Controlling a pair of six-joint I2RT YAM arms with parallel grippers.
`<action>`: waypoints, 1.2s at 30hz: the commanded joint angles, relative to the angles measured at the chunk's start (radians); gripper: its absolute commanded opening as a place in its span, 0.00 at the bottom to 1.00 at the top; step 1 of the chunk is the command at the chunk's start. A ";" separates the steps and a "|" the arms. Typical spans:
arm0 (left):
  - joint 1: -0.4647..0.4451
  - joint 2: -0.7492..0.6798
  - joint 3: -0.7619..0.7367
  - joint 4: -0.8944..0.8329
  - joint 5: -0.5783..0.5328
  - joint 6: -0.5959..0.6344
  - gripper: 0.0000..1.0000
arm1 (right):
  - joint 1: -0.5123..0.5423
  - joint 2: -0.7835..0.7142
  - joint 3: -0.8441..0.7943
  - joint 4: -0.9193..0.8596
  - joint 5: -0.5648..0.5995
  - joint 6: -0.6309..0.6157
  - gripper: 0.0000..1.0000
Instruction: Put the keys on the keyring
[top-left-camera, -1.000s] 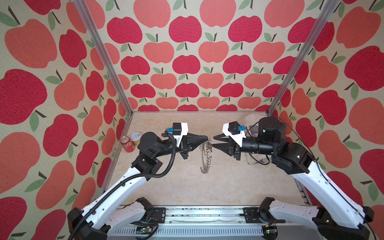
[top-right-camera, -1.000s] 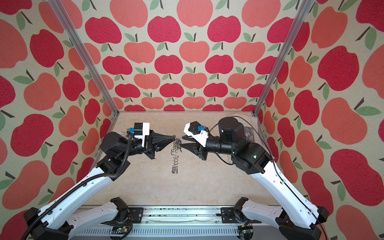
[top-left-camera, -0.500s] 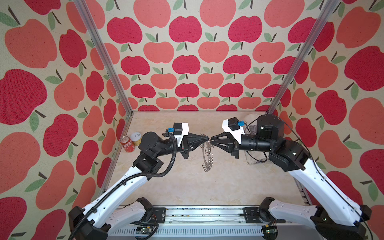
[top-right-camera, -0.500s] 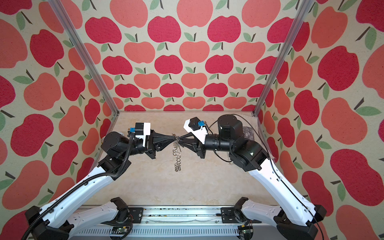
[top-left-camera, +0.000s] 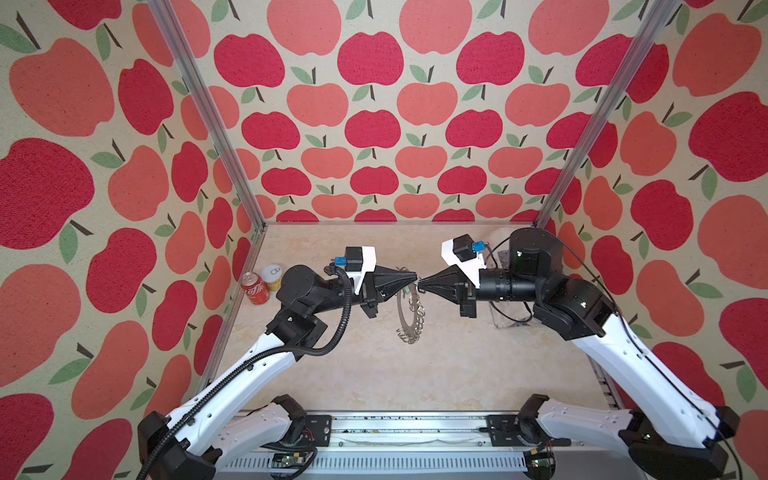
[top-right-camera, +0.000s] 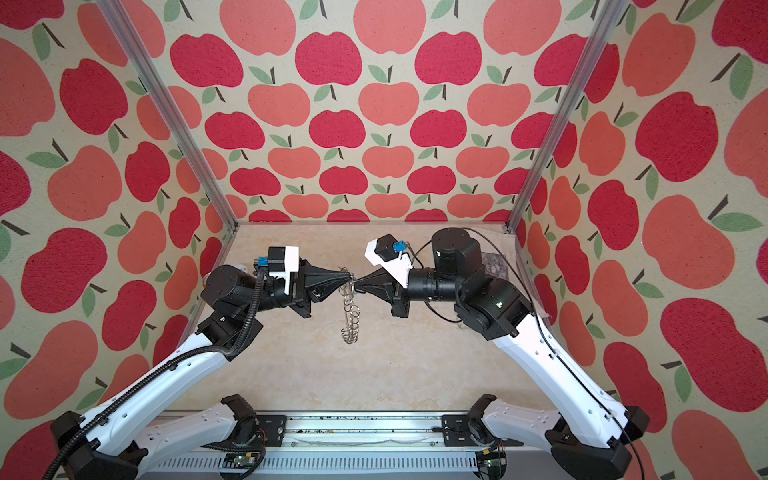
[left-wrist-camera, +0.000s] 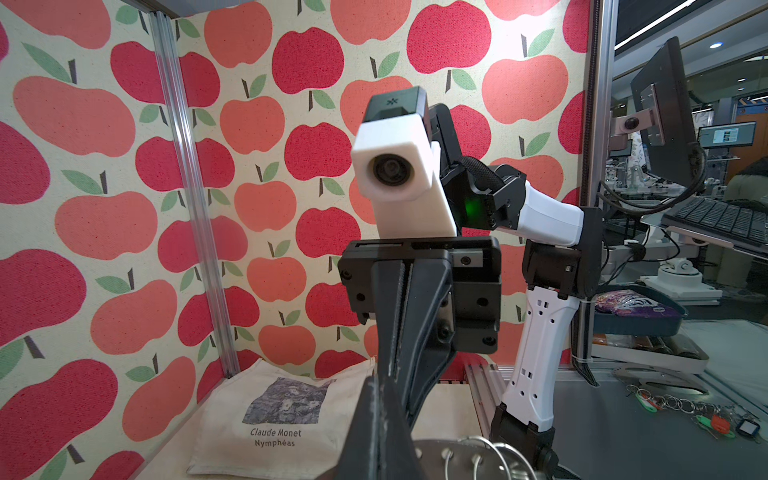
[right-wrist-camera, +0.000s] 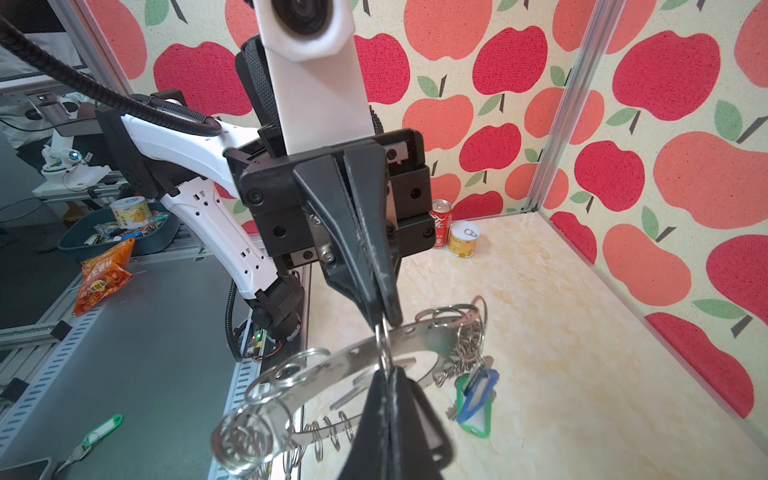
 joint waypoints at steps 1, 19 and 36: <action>-0.003 -0.002 -0.012 0.116 -0.017 -0.034 0.00 | -0.003 -0.008 -0.018 0.037 -0.033 0.029 0.00; 0.007 -0.003 -0.064 0.282 -0.077 -0.097 0.00 | -0.003 -0.008 -0.072 0.091 -0.061 0.072 0.00; 0.014 0.013 -0.089 0.350 -0.060 -0.140 0.00 | -0.004 -0.079 -0.049 0.074 0.028 0.010 0.32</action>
